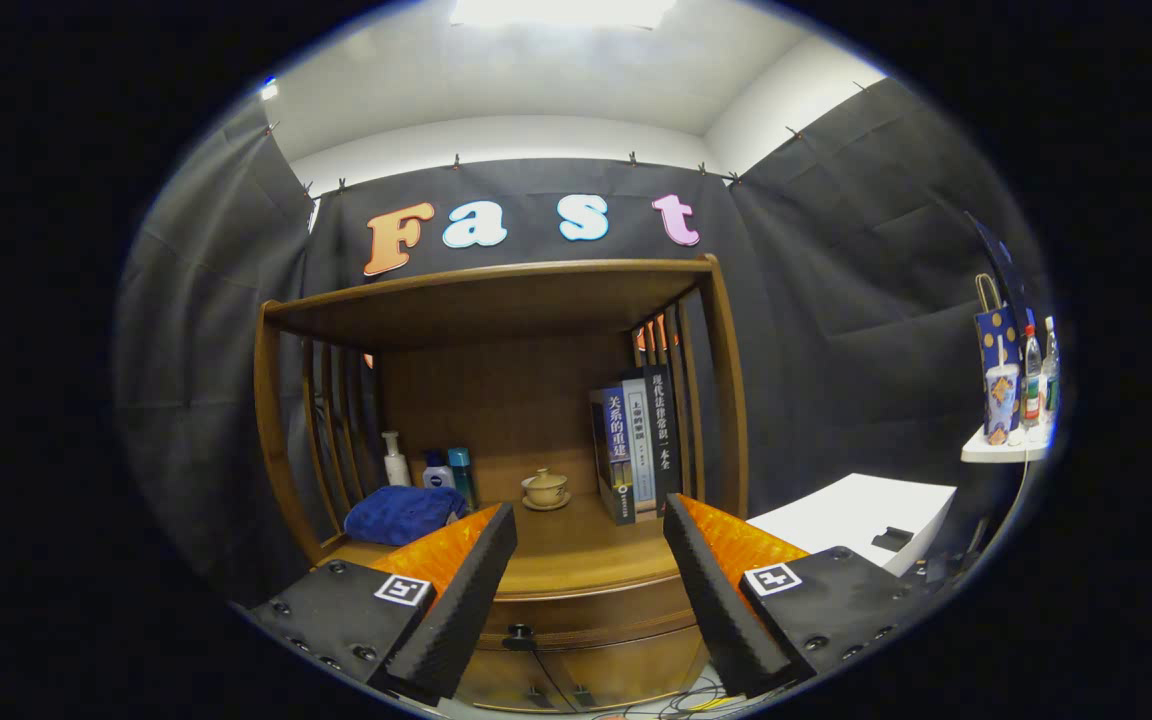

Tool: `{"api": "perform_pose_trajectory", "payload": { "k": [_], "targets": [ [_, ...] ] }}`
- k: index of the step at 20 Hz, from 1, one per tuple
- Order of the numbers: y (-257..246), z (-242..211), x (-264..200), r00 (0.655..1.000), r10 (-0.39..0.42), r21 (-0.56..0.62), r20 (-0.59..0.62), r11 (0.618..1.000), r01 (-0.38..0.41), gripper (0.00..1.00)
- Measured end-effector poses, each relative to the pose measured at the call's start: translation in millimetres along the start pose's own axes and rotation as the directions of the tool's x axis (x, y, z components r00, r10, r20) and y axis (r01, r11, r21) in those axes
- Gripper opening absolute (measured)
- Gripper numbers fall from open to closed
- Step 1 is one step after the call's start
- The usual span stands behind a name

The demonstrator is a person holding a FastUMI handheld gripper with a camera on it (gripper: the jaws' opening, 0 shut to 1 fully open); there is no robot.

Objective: Pull open the drawer, take out the items inside it, and place them on the countertop above the cabinet.

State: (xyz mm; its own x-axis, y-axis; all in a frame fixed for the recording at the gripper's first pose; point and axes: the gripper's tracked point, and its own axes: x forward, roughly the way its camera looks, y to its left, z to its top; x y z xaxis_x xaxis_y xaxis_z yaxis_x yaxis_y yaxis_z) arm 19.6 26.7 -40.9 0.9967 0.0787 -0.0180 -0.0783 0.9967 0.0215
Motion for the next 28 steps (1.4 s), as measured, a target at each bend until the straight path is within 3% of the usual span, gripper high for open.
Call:
{"api": "perform_pose_trajectory", "payload": {
  "k": [11, 20, 24, 27, 28],
  "targets": [
    [51, -179, 67, 0.980, 0.103, 0.033, -0.170, 0.995, -0.099, 0.98],
    [52, -274, 92, 0.943, 0.116, 0.021, -0.311, 0.993, -0.116, 0.99],
    [65, -288, 90, 0.929, 0.155, 0.049, -0.335, 0.988, -0.147, 0.76],
    [64, -291, 88, 0.931, 0.117, -0.049, -0.347, 0.989, -0.142, 0.54],
    [64, -294, 89, 0.929, 0.089, -0.089, -0.358, 0.988, -0.129, 0.53]
  ]
}}
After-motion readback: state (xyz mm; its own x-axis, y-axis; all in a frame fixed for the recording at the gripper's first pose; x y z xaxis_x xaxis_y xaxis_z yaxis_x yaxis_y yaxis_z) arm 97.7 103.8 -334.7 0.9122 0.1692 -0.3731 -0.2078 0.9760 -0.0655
